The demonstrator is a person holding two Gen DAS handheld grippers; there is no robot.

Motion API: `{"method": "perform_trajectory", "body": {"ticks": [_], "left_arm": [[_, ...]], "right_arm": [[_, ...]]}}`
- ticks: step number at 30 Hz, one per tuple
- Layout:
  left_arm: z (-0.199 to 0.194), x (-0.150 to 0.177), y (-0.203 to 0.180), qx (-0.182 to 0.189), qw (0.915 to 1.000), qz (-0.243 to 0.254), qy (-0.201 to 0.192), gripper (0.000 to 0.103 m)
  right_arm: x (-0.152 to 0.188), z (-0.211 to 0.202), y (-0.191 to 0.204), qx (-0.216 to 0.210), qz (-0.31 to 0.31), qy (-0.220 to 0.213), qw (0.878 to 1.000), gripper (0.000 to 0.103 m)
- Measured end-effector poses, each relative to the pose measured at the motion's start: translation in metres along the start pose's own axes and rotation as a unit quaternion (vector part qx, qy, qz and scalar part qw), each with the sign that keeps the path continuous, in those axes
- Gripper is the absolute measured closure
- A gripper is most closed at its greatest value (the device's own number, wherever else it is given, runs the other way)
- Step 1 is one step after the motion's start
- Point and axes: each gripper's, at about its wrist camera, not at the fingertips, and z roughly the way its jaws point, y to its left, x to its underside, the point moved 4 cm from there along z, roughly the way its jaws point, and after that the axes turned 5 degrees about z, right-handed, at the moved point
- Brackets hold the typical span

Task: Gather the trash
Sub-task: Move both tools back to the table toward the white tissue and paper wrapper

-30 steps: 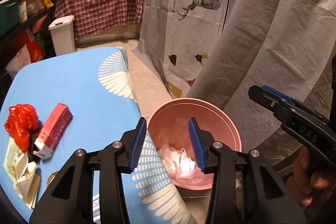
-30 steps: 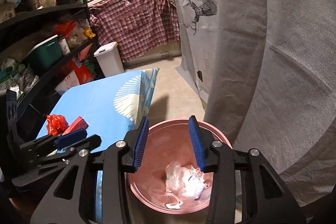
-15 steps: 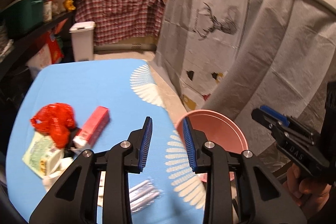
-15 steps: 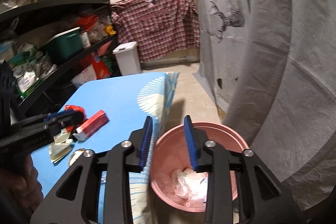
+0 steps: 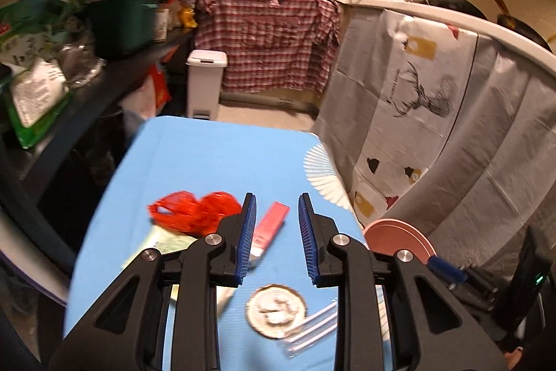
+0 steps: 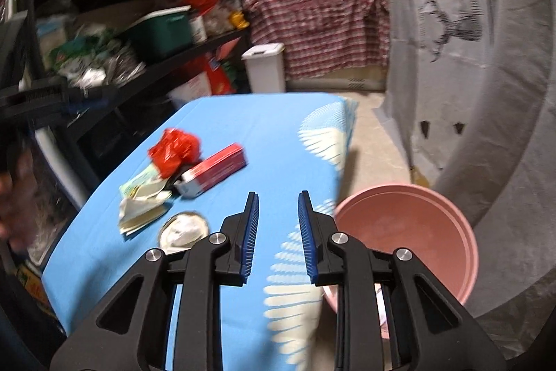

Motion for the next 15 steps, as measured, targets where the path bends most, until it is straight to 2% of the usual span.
{"method": "perform_trajectory", "body": {"ticks": [5,15], "left_arm": [[-0.014,-0.008,0.023,-0.01,0.9995,0.029,-0.007,0.08],[0.011,0.018,0.076,-0.027,0.9988,-0.002,0.04,0.084]], "right_arm": [[0.011,0.019,0.026,-0.027,-0.019,0.024,0.999,0.079],[0.028,0.062,0.078,-0.072,-0.05,0.07,0.994,0.079]]}}
